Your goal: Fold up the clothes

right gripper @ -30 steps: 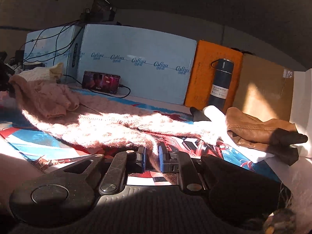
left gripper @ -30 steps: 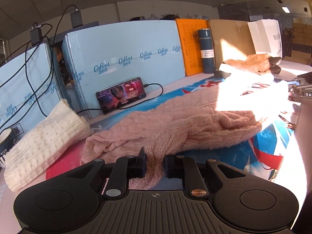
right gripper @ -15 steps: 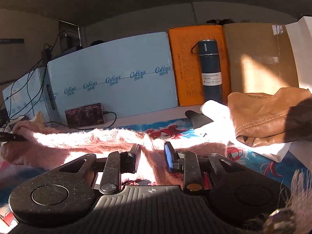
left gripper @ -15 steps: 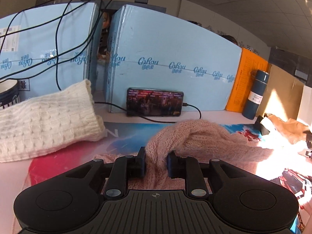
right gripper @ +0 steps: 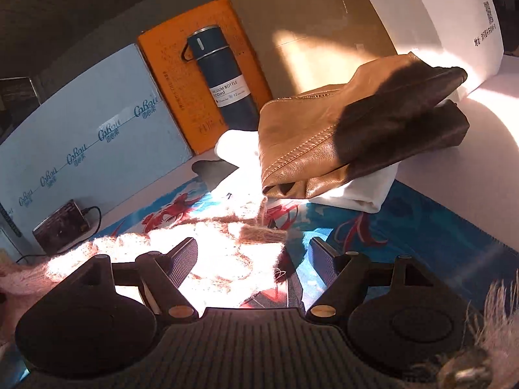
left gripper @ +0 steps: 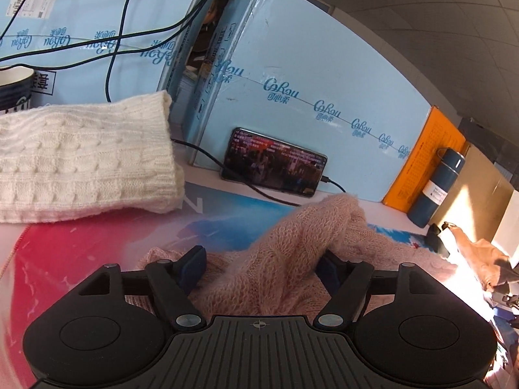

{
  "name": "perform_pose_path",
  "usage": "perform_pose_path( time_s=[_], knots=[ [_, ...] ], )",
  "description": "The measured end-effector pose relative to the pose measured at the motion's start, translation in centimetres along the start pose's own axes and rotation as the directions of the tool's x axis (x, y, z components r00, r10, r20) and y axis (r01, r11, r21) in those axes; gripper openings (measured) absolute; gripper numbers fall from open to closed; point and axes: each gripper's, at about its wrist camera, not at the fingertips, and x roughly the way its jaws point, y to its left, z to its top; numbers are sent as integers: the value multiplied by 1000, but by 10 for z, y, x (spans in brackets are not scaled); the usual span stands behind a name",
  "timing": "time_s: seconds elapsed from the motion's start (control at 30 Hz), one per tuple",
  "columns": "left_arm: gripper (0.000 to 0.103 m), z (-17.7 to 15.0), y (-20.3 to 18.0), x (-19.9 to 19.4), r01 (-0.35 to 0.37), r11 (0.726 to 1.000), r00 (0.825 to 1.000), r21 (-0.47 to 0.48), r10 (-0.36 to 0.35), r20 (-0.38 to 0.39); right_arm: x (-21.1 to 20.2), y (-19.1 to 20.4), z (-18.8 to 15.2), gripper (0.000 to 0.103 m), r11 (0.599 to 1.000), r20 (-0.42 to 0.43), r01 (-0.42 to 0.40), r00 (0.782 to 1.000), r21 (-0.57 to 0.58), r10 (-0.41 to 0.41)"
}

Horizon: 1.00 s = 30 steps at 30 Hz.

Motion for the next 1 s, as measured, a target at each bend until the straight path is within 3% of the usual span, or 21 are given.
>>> perform_pose_path(
  time_s=[0.13,0.3,0.37,0.4,0.47,0.6,0.7,0.8,1.0],
  knots=[
    [83,1,-11,1,-1,997,1000,79,-1,32,2,-2,-2,76,999,-4,-24,1000,37,24],
    [92,14,-29,8,-61,973,996,224,46,73,8,18,-4,73,997,-26,38,999,-66,-40],
    [93,21,-37,17,-52,959,998,280,38,52,10,24,-7,63,994,-29,57,998,-95,-60],
    [93,24,-39,22,-45,954,999,297,33,43,11,27,-8,52,992,-30,69,997,-108,-73],
    [93,28,-41,35,-48,956,999,290,47,10,13,33,-9,36,984,-28,101,994,-145,-106],
    [93,18,-26,58,-159,952,984,260,175,-38,10,41,-9,13,973,8,126,992,-193,-127],
    [93,20,-17,43,-117,971,992,208,122,-11,8,54,-5,10,950,81,154,987,-271,-137],
    [94,17,-17,29,-151,963,988,223,140,67,10,68,6,8,926,150,192,977,-326,-150],
    [94,16,-19,22,-120,966,991,227,102,88,19,96,41,6,921,267,196,958,-337,-105]
  ],
)
